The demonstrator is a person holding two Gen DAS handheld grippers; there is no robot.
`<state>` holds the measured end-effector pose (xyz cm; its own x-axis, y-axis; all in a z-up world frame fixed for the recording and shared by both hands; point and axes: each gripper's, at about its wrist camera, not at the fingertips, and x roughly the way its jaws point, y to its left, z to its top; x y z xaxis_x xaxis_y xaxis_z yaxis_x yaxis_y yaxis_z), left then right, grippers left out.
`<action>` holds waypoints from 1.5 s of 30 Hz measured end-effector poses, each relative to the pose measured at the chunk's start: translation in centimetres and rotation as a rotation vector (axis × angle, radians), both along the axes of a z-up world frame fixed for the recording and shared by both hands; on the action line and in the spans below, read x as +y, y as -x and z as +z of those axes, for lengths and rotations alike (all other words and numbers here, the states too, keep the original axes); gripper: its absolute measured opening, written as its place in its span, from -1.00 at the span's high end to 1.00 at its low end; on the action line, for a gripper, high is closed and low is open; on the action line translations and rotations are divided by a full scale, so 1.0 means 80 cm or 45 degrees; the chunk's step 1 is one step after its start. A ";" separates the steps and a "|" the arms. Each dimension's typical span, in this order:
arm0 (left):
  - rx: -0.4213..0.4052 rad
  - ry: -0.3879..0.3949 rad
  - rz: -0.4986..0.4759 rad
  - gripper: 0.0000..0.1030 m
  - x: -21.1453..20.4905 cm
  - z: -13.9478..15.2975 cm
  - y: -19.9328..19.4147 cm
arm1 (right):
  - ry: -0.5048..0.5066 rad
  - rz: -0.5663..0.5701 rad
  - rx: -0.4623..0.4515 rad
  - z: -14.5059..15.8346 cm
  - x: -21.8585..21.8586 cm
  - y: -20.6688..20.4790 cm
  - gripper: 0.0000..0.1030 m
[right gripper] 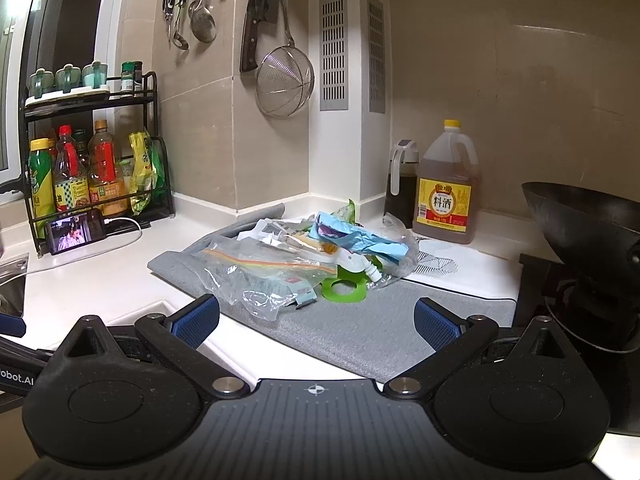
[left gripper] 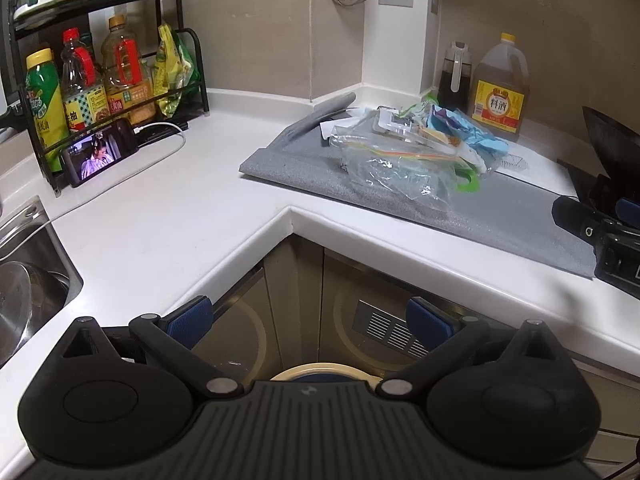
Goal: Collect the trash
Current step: 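Move the right tool toward the blue glove on the grey mat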
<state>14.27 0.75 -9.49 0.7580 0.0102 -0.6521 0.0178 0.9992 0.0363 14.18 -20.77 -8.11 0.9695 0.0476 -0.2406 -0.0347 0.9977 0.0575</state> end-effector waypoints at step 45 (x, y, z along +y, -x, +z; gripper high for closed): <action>0.173 -0.160 0.006 -0.99 -0.020 -0.058 -0.070 | -0.113 -0.009 0.116 -0.035 -0.041 -0.115 -1.00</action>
